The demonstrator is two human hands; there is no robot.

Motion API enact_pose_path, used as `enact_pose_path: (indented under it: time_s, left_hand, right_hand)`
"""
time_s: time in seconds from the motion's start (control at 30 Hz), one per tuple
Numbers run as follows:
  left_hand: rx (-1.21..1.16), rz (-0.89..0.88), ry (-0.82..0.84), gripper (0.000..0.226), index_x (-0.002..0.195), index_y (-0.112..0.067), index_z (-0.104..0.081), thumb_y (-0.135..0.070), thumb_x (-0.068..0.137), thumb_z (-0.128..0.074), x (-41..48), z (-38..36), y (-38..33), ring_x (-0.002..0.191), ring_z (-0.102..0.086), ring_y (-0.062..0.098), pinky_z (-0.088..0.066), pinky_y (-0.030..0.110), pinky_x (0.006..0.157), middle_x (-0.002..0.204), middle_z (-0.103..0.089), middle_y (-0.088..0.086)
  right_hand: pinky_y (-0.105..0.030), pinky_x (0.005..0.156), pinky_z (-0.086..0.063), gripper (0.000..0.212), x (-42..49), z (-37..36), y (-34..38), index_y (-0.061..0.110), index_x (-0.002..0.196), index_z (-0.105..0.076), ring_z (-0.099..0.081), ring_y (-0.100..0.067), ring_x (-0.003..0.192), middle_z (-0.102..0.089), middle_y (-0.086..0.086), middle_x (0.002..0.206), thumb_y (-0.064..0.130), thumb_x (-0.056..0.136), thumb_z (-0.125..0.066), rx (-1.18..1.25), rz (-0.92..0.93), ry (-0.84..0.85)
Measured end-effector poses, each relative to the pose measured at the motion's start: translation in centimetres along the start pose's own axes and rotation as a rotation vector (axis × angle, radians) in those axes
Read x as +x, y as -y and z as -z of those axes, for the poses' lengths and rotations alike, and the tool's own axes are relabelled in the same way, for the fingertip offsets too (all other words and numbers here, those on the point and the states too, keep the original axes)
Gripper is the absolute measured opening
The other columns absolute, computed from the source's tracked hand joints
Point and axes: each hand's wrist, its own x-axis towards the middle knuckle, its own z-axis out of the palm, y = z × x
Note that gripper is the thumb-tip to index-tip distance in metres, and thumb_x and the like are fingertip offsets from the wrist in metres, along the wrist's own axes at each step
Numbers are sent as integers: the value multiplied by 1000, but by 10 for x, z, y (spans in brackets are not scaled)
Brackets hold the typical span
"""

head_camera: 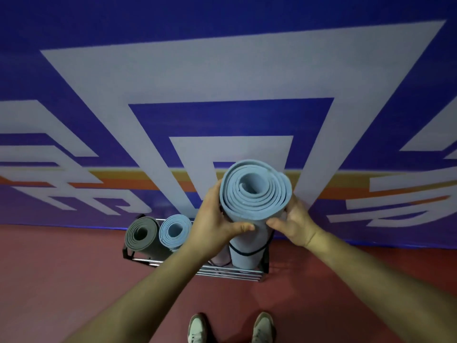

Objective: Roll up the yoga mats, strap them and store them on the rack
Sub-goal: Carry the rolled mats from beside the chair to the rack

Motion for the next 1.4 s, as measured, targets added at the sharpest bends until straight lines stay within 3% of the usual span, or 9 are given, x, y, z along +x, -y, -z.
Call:
enact_pose_path:
  time_s: [0.13,0.33,0.47,0.63,0.87,0.97,1.03,1.13,1.4]
  left_hand:
    - [-77,164,-22,99,138,-33,-41,-39,54,-94,-16,-6,43,127,-53,10,-45,45,108,132,-58,-11]
    - [-26,152,-47,99,137,-35,-38,-23,58,-96,-2,0,35,125,-51,0,-44,24,105,130,-56,-19]
    - [-29,146,-301,97,126,-33,-38,-9,51,-95,-25,-39,8,113,-49,-15,-38,4,92,119,-49,-24]
    - [-4,288,-260,93,123,-30,-38,-22,49,-94,-35,-76,44,113,-57,6,-50,28,99,120,-51,-7]
    - [102,467,-125,110,133,-20,-39,-55,40,-85,-37,-68,104,113,-56,14,-51,37,98,120,-54,1]
    - [165,490,-25,119,140,-17,-33,-62,39,-78,-30,-67,119,116,-51,20,-49,41,99,124,-50,5]
    - [172,471,15,118,143,-19,-31,-59,43,-80,-26,-68,124,118,-47,21,-46,40,102,126,-45,6]
    - [159,438,13,107,143,-20,-35,-42,51,-87,-20,-70,126,119,-46,21,-45,40,103,126,-45,3]
    - [77,606,-154,120,147,-12,-23,-18,51,-96,-52,-104,137,124,-35,12,-39,29,108,135,-34,3]
  right_hand:
    - [-43,115,-33,110,5,7,-20,51,149,-8,-25,-9,141,-23,16,154,62,64,-78,-360,-240,282]
    - [-38,103,-49,110,22,6,-9,42,150,-16,-41,-3,134,-37,19,146,35,64,-84,-167,-287,347]
    - [-39,109,-43,109,30,20,-13,37,152,-21,-46,-8,134,-48,14,143,9,66,-83,-131,-243,396]
    - [-19,107,-40,93,20,8,-35,42,141,-32,-46,3,130,-51,8,141,-3,74,-78,-122,-311,481]
    - [-24,98,-49,69,3,-43,-81,37,135,-44,-55,-3,119,-56,13,128,13,77,-73,-255,-458,395]
    - [-25,98,-48,85,-5,-49,-94,41,145,-29,-49,-9,126,-42,11,139,17,75,-71,-291,-556,386]
    - [-22,84,-52,86,-9,-45,-93,38,147,-20,-49,-11,120,-41,11,133,11,79,-67,-176,-699,368]
    - [-41,78,-60,65,-8,-40,-86,43,138,-32,-54,-14,116,-50,10,127,14,87,-59,133,-913,253]
    - [-18,89,-49,70,2,-40,-112,42,133,-53,-59,7,105,-62,24,116,-6,81,-51,-57,-766,283]
